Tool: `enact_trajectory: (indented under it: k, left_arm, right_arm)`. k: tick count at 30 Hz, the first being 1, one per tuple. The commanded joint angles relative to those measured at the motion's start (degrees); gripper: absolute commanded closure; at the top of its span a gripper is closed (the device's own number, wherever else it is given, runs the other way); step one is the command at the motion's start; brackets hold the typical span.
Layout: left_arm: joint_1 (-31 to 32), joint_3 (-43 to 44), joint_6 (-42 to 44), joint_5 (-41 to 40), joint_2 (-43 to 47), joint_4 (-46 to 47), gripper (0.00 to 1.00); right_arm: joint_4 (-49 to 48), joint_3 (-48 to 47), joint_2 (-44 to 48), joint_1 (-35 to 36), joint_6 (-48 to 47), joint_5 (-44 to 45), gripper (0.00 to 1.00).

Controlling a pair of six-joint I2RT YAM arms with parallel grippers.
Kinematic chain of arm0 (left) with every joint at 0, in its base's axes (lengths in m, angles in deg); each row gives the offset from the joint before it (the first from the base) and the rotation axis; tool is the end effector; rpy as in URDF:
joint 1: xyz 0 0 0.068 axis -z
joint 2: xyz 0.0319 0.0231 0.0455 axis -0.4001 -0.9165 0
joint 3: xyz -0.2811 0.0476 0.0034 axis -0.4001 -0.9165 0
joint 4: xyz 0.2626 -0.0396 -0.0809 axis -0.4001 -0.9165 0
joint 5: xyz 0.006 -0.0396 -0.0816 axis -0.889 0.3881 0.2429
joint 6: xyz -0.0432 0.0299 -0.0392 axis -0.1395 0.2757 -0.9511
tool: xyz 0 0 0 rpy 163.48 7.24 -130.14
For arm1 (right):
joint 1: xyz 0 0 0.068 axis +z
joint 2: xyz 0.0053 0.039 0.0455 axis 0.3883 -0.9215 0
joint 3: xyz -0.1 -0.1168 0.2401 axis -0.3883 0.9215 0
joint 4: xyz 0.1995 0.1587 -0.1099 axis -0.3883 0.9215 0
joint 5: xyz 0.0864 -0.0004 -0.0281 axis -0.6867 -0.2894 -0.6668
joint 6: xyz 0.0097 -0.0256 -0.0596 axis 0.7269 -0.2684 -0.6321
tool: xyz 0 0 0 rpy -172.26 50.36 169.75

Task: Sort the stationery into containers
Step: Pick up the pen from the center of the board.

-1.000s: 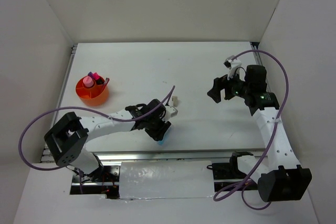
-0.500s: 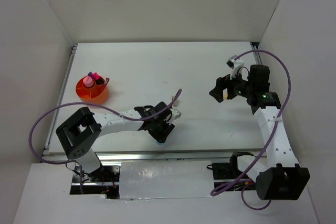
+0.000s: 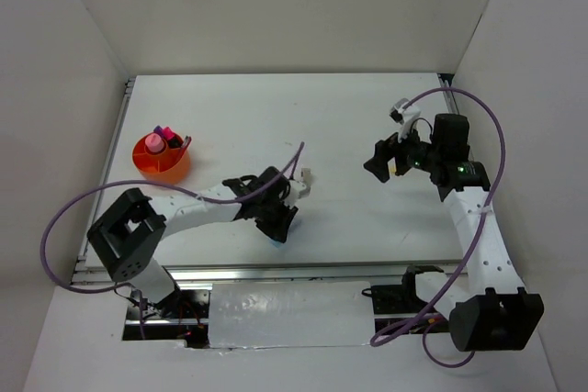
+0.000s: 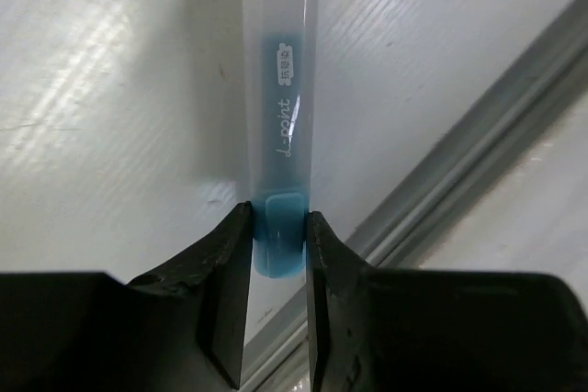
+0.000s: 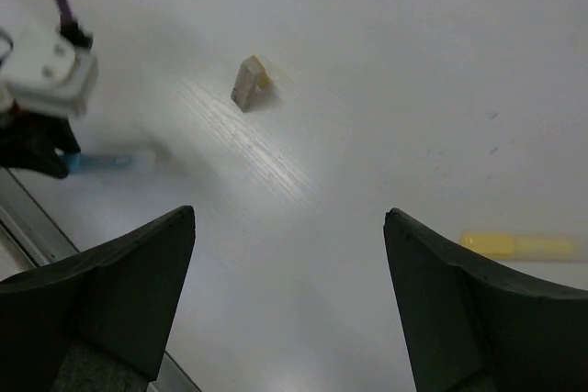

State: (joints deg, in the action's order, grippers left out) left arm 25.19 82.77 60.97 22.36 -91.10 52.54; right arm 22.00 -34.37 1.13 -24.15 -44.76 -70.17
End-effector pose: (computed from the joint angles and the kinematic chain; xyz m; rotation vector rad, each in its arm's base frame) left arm 0.2123 -0.2573 0.1651 0.8622 2.5905 -0.6114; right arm 0.2363 0.0265 0.3388 -0.7044 1.9468 0.4905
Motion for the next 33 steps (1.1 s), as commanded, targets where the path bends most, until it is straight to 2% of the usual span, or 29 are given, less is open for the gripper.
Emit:
enact_trajectory:
  k: [1,2,3,5,6,7,8,11,12,15,21,29,33]
  left_arm:
    - [-8.85,1.67,0.27,14.54,7.17,1.53,1.0]
    - [-11.31,2.37,-0.43,17.36,7.95,1.18,1.0]
    - [-15.94,2.55,-1.66,23.74,8.92,0.83,1.0]
    - [-21.67,4.21,-2.55,28.87,9.37,-0.75,1.0]
    - [-23.36,4.49,-2.99,34.2,9.63,-2.07,1.0]
    - [-24.68,5.1,-2.82,36.43,9.55,-3.21,1.0]
    - [-26.08,5.36,-2.12,39.5,9.54,-4.09,1.0]
    - [-26.54,5.98,-1.15,41.81,9.89,-7.0,1.0]
    - [-26.28,5.9,-1.58,42.77,10.51,-6.91,1.0]
    - [-25.57,4.32,-4.9,44.62,12.0,-4.55,1.0]
    - [-23.99,5.8,-4.84,46.92,14.29,-6.99,1.0]
    - [-22.14,4.58,-5.36,47.79,16.93,-6.91,0.99]
    - [-21.79,5.19,-5.37,48.32,17.72,-6.65,0.99]
  right_arm:
    - [0.32,1.13,3.43,4.71,-7.16,-1.18,0.11]
    - [0.41,2.0,4.22,6.12,-8.74,-1.09,0.12]
    - [0.49,2.45,5.53,9.7,-11.8,-0.92,0.12]
    - [0.93,3.33,7.2,13.5,-15.76,-0.92,0.13]
    - [1.28,3.42,7.56,17.35,-16.92,-0.83,0.13]
    - [1.55,3.59,7.83,19.65,-17.54,-0.57,0.13]
    - [1.29,3.68,8.44,24.8,-18.94,1.09,0.12]
    - [-2.13,4.21,8.53,33.0,-22.79,6.01,0.12]
    - [-3.97,4.38,8.27,38.08,-24.47,9.51,0.11]
    - [-5.83,3.77,5.64,46.44,-32.11,14.45,0.1]
    - [-9.52,3.68,-0.68,54.64,-43.8,20.61,0.1]
    - [-17.08,4.83,-5.61,57.11,-50.23,24.66,0.12]
    - [-16.29,3.95,-8.34,57.29,-52.87,25.1,0.4]
